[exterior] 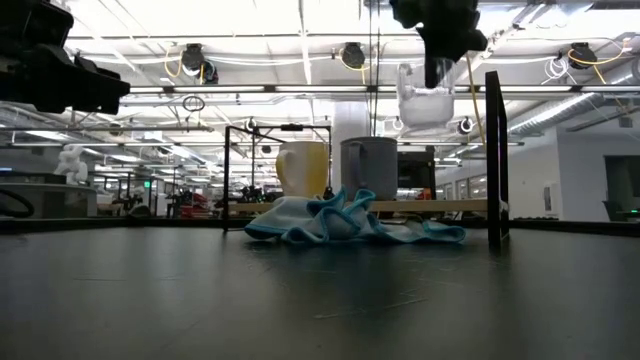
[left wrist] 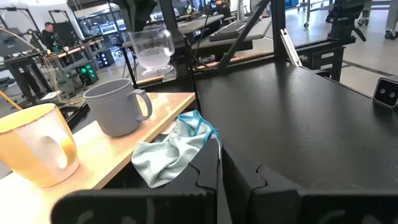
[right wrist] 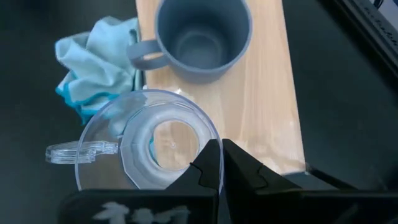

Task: Stack small to large cups/mugs on shelf
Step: Put the transparent mug on the shelf

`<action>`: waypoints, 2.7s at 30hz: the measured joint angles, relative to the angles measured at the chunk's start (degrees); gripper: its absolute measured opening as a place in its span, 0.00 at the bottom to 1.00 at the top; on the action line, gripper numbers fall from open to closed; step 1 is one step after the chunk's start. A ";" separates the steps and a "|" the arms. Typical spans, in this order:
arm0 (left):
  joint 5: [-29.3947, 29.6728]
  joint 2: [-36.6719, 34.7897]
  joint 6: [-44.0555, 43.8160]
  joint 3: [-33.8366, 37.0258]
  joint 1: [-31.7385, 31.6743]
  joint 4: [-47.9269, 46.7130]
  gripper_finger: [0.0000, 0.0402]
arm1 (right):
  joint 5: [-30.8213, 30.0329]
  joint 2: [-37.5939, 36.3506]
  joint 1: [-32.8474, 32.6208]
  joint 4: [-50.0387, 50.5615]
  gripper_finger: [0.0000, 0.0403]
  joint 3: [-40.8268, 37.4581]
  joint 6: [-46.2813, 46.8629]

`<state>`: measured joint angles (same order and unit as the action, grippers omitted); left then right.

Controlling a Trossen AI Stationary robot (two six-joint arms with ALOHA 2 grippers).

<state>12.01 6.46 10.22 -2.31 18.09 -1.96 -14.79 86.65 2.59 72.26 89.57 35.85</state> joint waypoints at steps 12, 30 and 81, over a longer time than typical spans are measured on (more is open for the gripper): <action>-0.20 0.00 -0.22 -0.02 0.00 -0.34 0.04 | -0.20 0.02 0.43 -4.61 0.00 -7.09 2.54; -0.57 0.00 -0.66 -0.04 0.02 -0.56 0.04 | 1.58 0.05 2.65 -10.11 0.00 -13.72 -0.45; -1.53 0.02 -1.49 0.07 0.02 0.33 0.06 | 3.08 -11.13 7.21 -24.57 0.00 -29.24 -6.60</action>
<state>10.48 6.48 8.73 -2.24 18.11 -1.63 -11.70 75.53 9.80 47.69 60.34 29.26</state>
